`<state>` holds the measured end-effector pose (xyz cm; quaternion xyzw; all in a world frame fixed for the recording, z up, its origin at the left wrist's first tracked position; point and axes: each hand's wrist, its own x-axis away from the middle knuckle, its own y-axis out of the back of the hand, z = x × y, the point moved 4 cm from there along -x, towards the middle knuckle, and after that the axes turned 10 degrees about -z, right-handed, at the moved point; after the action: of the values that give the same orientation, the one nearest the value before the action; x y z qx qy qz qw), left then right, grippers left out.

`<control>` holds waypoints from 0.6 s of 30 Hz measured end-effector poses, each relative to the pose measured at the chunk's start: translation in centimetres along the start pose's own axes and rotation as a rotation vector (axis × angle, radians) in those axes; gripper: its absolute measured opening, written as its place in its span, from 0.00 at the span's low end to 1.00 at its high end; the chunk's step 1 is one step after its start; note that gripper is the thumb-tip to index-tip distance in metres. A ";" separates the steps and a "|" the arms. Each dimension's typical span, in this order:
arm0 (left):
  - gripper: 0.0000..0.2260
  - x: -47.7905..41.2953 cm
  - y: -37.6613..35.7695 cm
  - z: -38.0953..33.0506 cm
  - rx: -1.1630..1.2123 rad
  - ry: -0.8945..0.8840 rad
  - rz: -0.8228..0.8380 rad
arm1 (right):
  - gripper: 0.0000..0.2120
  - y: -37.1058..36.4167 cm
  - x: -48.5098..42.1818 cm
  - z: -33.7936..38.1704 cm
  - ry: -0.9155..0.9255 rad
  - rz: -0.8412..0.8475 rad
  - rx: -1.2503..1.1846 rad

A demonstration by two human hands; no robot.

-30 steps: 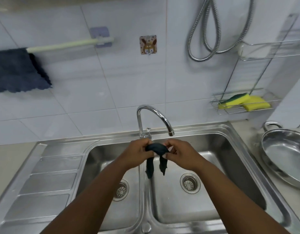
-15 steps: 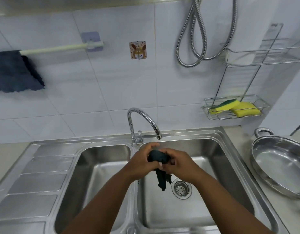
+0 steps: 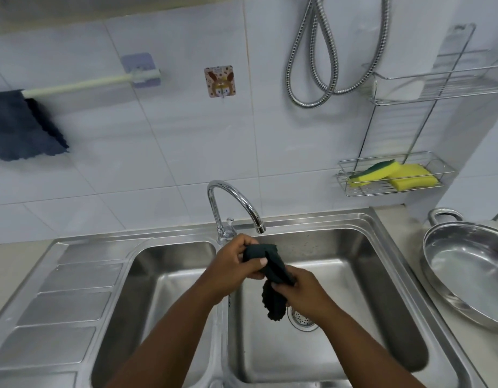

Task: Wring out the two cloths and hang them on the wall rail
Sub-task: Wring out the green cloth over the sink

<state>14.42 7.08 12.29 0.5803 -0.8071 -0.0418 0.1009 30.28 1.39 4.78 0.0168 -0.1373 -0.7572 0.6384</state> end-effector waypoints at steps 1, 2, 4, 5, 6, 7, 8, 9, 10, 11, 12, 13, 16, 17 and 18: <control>0.09 0.1 0.2 0.5 0.042 0.044 -0.015 | 0.06 0.4 -0.2 -0.1 -0.022 -0.010 -0.017; 0.10 0.2 0.5 1.2 0.073 0.083 -0.022 | 0.06 0.9 -0.3 -0.1 -0.042 -0.011 -0.034; 0.13 0.5 0.7 2.5 0.097 0.153 0.003 | 0.08 1.8 -0.6 0.0 -0.061 -0.003 -0.062; 0.16 0.6 0.6 3.1 0.058 0.169 0.025 | 0.09 2.1 -0.7 0.2 -0.068 0.004 -0.094; 0.19 0.8 0.4 3.8 -0.031 0.162 0.047 | 0.09 2.3 -0.8 0.4 -0.080 0.015 -0.146; 0.21 1.0 0.2 4.3 -0.125 0.153 0.070 | 0.10 2.4 -0.9 0.4 -0.102 0.028 -0.199; 0.21 1.2 -0.2 4.6 -0.194 0.154 0.095 | 0.11 2.3 -1.0 0.5 -0.128 0.046 -0.252; 0.21 1.4 -0.6 5.0 -0.220 0.169 0.117 | 0.13 2.2 -0.9 0.6 -0.153 0.066 -0.296; 0.21 1.5 -1.0 5.3 -0.229 0.192 0.141 | 0.14 2.0 -0.9 0.7 -0.174 0.093 -0.334; 0.23 1.6 -1.4 5.4 -0.226 0.215 0.171 | 0.15 1.8 -0.8 0.8 -0.189 0.121 -0.370; 0.26 1.8 -1.8 5.5 -0.206 0.228 0.209 | 0.15 1.5 -0.8 0.8 -0.197 0.147 -0.408; 0.29 1.9 -2.3 5.5 -0.155 0.232 0.242 | 0.15 1.3 -0.7 0.9 -0.199 0.164 -0.445; 0.33 2.0 -3.8 5.2 0.068 0.193 0.286 | 0.15 1.1 -0.8 0.8 -0.200 0.152 -0.525; 0.31 1.9 -4.1 5.0 0.090 0.184 0.283 | 0.16 1.1 -0.8 0.8 -0.201 0.158 -0.536; 0.29 1.9 -4.4 5.1 0.065 0.183 0.278 | 0.16 1.0 -0.7 0.9 -0.203 0.171 -0.541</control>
<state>16.82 3.65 6.72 0.4672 -0.8680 0.0516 0.1603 31.24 2.06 5.76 -0.2412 0.0053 -0.7075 0.6643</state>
